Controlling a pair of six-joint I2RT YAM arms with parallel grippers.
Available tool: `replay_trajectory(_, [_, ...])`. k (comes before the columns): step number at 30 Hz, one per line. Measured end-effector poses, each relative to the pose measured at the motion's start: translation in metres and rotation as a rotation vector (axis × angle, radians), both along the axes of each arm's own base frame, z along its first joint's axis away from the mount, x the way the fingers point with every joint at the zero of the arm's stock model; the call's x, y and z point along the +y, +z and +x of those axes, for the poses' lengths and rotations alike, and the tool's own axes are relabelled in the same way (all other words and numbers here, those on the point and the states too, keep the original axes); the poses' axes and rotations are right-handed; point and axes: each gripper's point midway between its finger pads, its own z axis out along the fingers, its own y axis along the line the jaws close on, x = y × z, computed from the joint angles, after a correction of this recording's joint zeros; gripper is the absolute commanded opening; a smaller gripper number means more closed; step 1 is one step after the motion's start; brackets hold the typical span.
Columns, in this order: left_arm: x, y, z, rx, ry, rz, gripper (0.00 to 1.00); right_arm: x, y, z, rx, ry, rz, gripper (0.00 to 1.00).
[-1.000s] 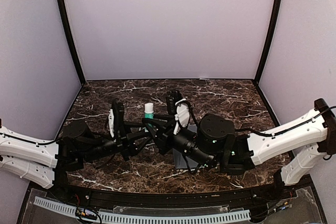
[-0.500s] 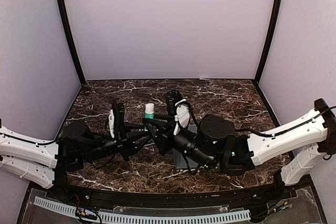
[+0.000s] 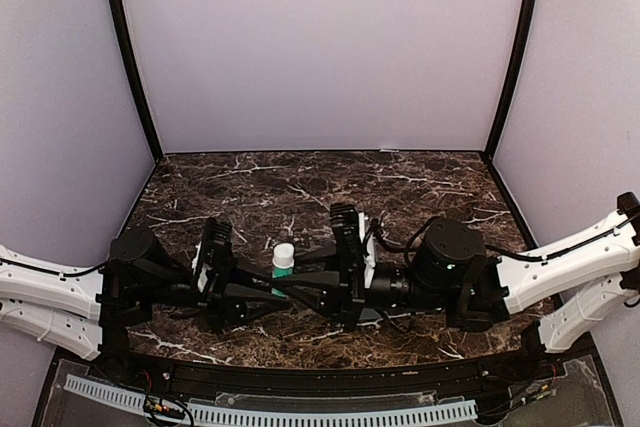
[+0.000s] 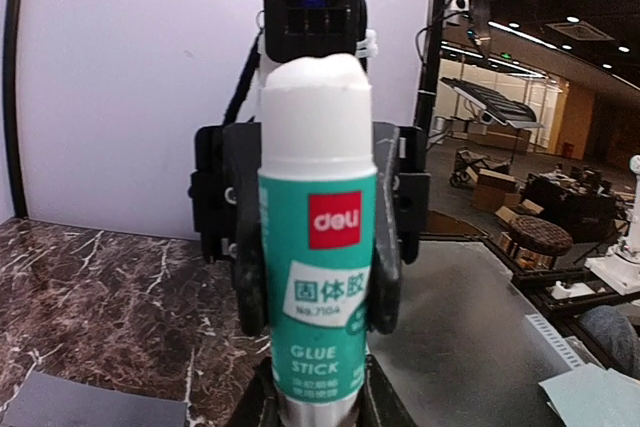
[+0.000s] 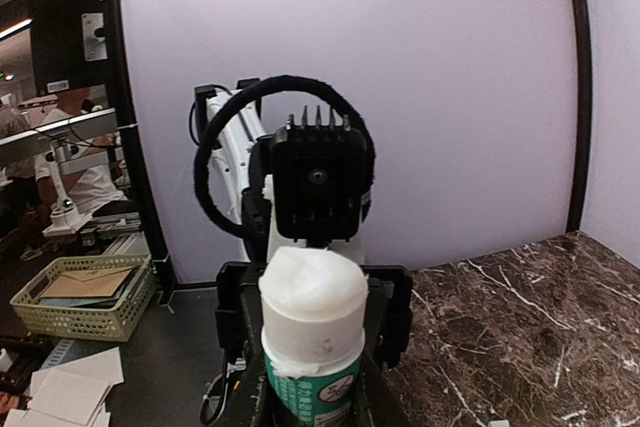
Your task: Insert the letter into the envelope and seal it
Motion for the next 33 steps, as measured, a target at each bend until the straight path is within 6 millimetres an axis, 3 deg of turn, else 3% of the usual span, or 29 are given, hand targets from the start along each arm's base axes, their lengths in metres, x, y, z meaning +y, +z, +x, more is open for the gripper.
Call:
replay_trajectory(6, [0.003,-0.001,-0.032,0.000,-0.192,0.004,0.02,0.000,-0.002,-0.033,-0.036,0.204,-0.004,0.00])
replay_trajectory(12, [0.004,-0.007,-0.052,0.001,-0.327,0.015,0.07,0.003,-0.007,-0.053,-0.050,0.329,-0.003,0.00])
replay_trajectory(14, [0.005,-0.007,-0.055,0.001,-0.350,0.014,0.12,0.005,-0.007,-0.057,-0.050,0.360,-0.003,0.00])
replay_trajectory(17, [0.006,-0.005,-0.058,-0.004,-0.364,0.007,0.33,0.006,-0.005,-0.060,-0.048,0.383,0.002,0.00])
replay_trajectory(18, [0.006,-0.005,-0.057,-0.003,-0.363,0.004,0.46,0.006,-0.005,-0.060,-0.046,0.383,0.003,0.00])
replay_trajectory(20, [0.006,-0.003,-0.056,-0.013,-0.349,-0.005,0.61,0.006,-0.007,-0.057,-0.034,0.371,-0.013,0.00])
replay_trajectory(22, [0.007,0.000,-0.053,-0.020,-0.329,-0.014,0.71,0.007,-0.010,-0.052,-0.021,0.348,-0.029,0.00])
replay_trajectory(29, [0.010,0.021,-0.030,-0.038,-0.159,-0.077,0.75,-0.007,0.005,-0.016,0.036,0.130,-0.043,0.00])
replay_trajectory(33, [0.005,0.019,-0.002,-0.021,0.004,-0.075,0.67,-0.012,0.003,0.006,0.069,-0.002,-0.064,0.00])
